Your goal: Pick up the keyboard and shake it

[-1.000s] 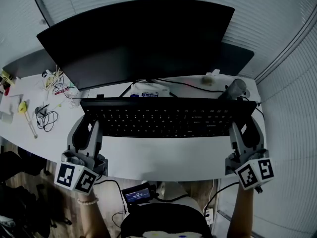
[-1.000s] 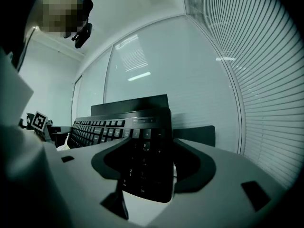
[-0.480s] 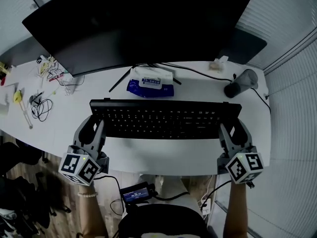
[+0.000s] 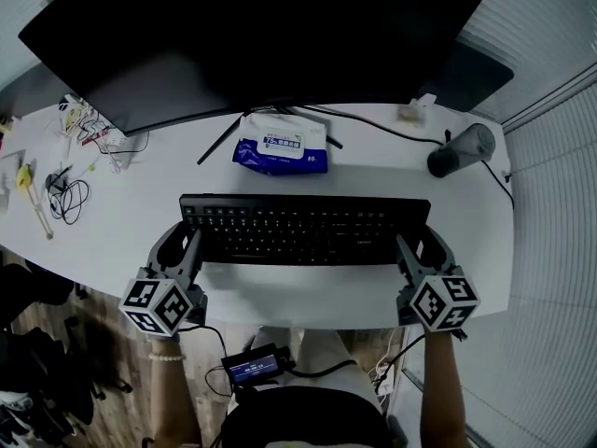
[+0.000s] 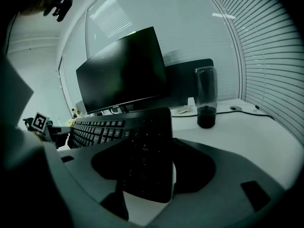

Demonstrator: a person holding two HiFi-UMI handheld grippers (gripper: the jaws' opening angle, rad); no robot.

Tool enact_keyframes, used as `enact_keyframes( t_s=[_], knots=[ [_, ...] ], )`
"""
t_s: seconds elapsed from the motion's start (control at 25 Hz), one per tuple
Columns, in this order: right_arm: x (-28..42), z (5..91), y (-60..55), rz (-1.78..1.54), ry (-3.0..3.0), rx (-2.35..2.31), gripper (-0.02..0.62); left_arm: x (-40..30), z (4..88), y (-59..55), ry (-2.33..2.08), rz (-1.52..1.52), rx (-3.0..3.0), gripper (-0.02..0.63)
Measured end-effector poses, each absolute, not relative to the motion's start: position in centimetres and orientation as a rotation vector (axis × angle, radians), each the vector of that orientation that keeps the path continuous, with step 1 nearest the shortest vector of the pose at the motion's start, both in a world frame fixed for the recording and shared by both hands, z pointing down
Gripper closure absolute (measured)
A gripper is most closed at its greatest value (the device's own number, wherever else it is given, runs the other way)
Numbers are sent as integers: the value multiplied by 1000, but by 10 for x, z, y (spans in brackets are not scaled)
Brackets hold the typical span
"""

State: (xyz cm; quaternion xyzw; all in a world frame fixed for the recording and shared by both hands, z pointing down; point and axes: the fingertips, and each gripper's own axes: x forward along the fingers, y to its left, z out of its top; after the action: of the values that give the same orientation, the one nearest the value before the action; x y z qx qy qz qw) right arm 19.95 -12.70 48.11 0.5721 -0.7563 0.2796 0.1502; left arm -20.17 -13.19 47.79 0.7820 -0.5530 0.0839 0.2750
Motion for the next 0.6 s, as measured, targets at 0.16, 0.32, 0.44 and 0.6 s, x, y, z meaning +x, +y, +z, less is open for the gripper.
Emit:
enact_keyframes(
  t_s=[0.16, 0.32, 0.44, 0.6],
  knots=[
    [201, 506, -125, 873, -2127, 1624, 321, -200, 499, -134, -1470, 266, 2061, 453],
    [203, 525, -121, 932, -2087, 1603, 321, -197, 515, -134, -1458, 300, 2035, 453],
    [205, 536, -122, 960, -2061, 1585, 321, -196, 526, -134, -1443, 325, 2011, 453],
    [206, 546, -122, 993, -2020, 1559, 321, -195, 540, -134, -1410, 366, 1967, 453]
  ],
)
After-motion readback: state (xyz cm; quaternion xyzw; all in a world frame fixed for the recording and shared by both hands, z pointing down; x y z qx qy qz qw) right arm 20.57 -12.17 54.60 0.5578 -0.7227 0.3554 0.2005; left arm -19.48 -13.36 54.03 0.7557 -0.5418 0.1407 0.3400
